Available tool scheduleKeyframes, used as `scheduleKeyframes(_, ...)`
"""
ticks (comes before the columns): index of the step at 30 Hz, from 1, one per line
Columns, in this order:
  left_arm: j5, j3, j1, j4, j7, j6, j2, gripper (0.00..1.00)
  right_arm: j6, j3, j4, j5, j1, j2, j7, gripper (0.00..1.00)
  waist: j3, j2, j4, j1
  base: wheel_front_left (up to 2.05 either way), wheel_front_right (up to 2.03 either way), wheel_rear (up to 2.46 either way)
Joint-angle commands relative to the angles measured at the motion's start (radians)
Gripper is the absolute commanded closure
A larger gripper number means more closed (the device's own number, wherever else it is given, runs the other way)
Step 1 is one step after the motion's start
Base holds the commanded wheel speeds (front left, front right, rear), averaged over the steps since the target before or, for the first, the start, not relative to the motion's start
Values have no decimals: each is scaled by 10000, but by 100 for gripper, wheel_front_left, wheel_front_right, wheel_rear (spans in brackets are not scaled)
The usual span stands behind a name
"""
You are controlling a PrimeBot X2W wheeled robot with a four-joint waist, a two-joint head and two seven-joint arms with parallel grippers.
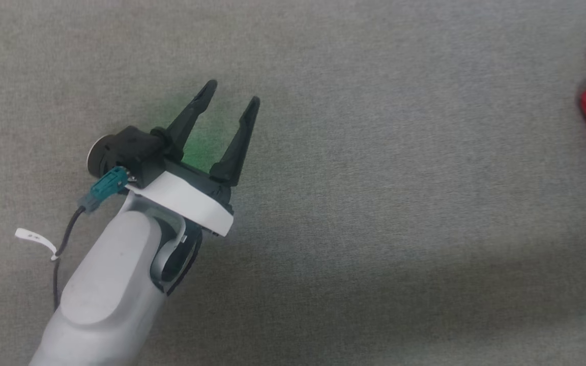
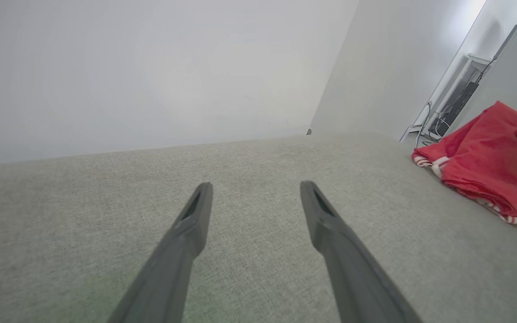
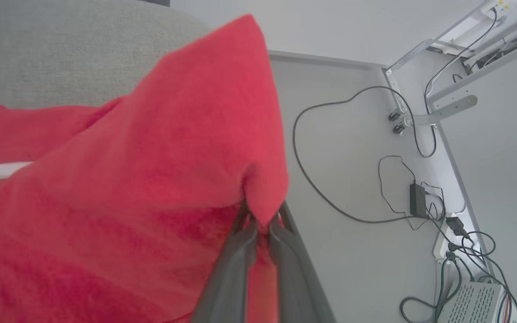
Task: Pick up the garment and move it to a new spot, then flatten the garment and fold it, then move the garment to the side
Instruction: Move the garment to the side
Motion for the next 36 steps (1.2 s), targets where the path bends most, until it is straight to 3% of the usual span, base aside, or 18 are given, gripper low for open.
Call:
scheduleKeyframes(1, -24, -20, -136, 13, -46, -28, 33, 0, -19, 2, 117, -90, -129, -1, -139, 100, 104, 0, 64, 0, 0, 0, 0)
scheduleKeyframes(8, -77, -232, -427, 115, -46, -28, 128, 0, -19, -289, 1795, -630, -636, 476, -799, 100, 474, 0, 268, 0, 0, 0, 0)
scheduleKeyframes(16, -176, -293, -576, 90, -46, -29, 207, 0, -19, -528, 3107, -1149, -1104, 557, -1576, 99, 725, 0, 476, 0, 0, 0, 0)
scheduleKeyframes(18, -183, -284, -573, 91, -46, -29, 232, 0, -19, -598, 3383, -1253, -1253, 622, -1748, 60, 737, 0, 485, 0, 0, 0, 0)
scheduleKeyframes(19, -199, -246, -561, 100, -46, -29, 234, 0, -19, -645, 3478, -1280, -1337, 658, -1852, 52, 736, 0, 481, 0, 0, 0, 0)
scheduleKeyframes(20, -221, -209, -538, 102, -46, -29, 240, 0, -19, -687, 3594, -1329, -1428, 674, -1932, 32, 727, 0, 471, 0, 0, 0, 0)
scheduleKeyframes(21, -221, -180, -506, 106, -46, -29, 250, 0, -19, -718, 3706, -1371, -1499, 714, -1996, 0, 705, 0, 454, 0, 0, 0, 0)
scheduleKeyframes(28, -423, 291, -59, -22, -46, -29, 242, 0, -19, -622, 3948, -1349, -1876, 1124, -2352, 0, 202, 0, 242, 0, 0, 0, 0)
scheduleKeyframes(36, -510, 770, 553, -58, -47, -28, 322, 0, -19, -120, 3285, -452, -1523, 1941, -2651, 0, -545, 0, 174, 0, 0, 0, 0)
